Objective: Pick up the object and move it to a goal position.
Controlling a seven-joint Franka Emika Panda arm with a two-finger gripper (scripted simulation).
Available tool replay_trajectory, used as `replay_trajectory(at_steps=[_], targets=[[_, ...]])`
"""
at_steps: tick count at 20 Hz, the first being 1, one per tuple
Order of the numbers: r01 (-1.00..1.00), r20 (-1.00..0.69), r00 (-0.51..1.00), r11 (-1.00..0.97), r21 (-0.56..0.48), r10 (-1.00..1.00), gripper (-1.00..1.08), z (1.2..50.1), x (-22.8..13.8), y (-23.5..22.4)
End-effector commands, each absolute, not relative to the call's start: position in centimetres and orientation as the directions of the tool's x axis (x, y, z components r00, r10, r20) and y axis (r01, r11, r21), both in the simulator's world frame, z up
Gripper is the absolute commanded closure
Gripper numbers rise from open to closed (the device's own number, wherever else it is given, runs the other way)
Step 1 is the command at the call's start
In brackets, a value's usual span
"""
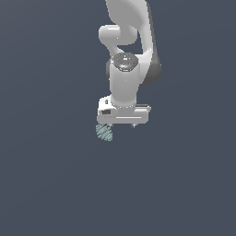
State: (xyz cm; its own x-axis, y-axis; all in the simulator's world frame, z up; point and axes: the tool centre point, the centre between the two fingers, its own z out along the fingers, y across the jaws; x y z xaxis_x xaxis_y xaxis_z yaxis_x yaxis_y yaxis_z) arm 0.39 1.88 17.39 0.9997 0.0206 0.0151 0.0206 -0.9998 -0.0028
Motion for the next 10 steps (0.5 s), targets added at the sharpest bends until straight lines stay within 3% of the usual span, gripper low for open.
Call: replay_trajectory(at_steps=[1, 10], targets=[[0.021, 0.015, 1.000, -1.000, -0.003, 0.021, -0.92, 17.4, 0.4, 1.9], [-0.006, 0.073, 0.997, -1.000, 0.004, -0.006, -0.92, 20.0, 2.0, 0.7]])
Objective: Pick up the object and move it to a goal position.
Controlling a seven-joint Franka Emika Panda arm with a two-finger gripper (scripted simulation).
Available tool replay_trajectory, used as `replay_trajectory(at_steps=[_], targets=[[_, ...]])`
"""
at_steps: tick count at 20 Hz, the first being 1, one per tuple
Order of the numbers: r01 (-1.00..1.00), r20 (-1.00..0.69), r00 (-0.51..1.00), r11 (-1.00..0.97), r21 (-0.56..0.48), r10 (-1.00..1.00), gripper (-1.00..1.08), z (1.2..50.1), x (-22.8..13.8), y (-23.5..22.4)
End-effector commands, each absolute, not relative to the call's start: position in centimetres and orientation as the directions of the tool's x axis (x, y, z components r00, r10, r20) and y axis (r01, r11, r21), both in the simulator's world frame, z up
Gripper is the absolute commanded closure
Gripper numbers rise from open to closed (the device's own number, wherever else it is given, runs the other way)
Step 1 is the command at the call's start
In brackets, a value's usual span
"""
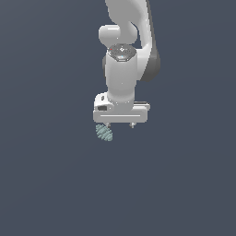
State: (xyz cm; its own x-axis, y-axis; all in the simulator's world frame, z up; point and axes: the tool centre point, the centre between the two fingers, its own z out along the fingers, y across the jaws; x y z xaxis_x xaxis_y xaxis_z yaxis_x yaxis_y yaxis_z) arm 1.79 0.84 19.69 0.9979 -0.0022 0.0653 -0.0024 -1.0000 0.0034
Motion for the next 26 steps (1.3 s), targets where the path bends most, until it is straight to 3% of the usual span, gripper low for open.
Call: replay_trajectory(at_steps=[1, 13, 26], targets=[[-0.006, 0.073, 0.997, -1.000, 0.004, -0.006, -0.92, 20.0, 2.0, 0.7], [0.075, 0.064, 0.995, -0.997, 0.012, 0.076, -0.92, 19.1, 1.6, 0.0], [0.329, 0.042, 0.943, -0.944, 0.027, 0.330, -0.92, 16.4, 0.3, -2.2]])
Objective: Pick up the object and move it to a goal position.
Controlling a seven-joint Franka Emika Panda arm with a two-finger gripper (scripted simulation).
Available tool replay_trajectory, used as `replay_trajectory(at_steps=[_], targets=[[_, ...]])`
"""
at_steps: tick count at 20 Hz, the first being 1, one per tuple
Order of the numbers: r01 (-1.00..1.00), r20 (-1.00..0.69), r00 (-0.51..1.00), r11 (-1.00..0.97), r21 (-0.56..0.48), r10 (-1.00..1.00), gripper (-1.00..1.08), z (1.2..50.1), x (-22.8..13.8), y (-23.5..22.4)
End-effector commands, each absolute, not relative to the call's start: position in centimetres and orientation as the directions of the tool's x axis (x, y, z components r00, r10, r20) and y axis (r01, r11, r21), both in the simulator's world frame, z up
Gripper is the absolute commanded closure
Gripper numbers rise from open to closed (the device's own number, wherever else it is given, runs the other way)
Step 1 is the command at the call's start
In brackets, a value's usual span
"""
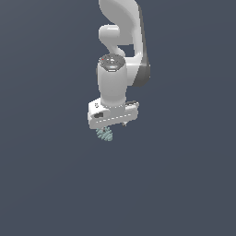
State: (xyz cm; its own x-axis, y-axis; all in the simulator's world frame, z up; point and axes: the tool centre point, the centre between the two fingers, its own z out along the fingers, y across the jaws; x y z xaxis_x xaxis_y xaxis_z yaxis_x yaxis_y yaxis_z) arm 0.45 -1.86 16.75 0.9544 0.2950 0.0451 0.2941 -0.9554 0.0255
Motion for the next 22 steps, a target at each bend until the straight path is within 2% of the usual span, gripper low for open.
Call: replay_trajectory(at_steps=[1, 22], targets=[[0.351, 0.040, 0.935, -0.936, 0.028, 0.352, -0.92, 16.1, 0.1, -2.3], [0.758, 0.004, 0.652, -0.652, 0.019, 0.758, -0.92, 11.4, -3.0, -5.9]])
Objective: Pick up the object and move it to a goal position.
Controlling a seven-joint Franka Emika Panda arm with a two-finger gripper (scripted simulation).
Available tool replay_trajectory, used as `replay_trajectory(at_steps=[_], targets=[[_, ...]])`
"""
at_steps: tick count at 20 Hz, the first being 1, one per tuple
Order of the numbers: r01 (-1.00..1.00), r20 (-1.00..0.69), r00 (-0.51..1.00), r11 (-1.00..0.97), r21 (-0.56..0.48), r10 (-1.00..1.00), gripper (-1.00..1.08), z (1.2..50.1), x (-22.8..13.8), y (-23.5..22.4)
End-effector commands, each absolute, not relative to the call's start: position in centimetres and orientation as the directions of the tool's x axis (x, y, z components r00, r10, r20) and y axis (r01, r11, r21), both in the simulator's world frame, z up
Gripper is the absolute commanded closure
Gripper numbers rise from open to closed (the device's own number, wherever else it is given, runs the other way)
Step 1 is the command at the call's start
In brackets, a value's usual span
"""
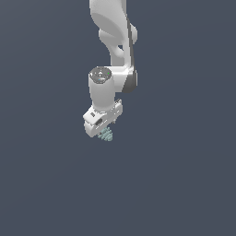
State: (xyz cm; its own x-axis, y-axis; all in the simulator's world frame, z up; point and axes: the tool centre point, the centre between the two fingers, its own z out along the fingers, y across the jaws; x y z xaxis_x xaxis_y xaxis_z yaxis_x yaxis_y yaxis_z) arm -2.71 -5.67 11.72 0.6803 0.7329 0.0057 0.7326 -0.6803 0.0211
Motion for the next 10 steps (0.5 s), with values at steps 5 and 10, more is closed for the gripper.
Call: replay_trajectory(at_steps=[5, 10], targets=[[0.830, 0.000, 0.557, -0.557, 0.013, 0.830, -0.92, 10.3, -3.8, -6.6], [0.882, -0.001, 0.471, -0.471, 0.007, 0.882, -0.92, 9.5, -4.5, -7.2]])
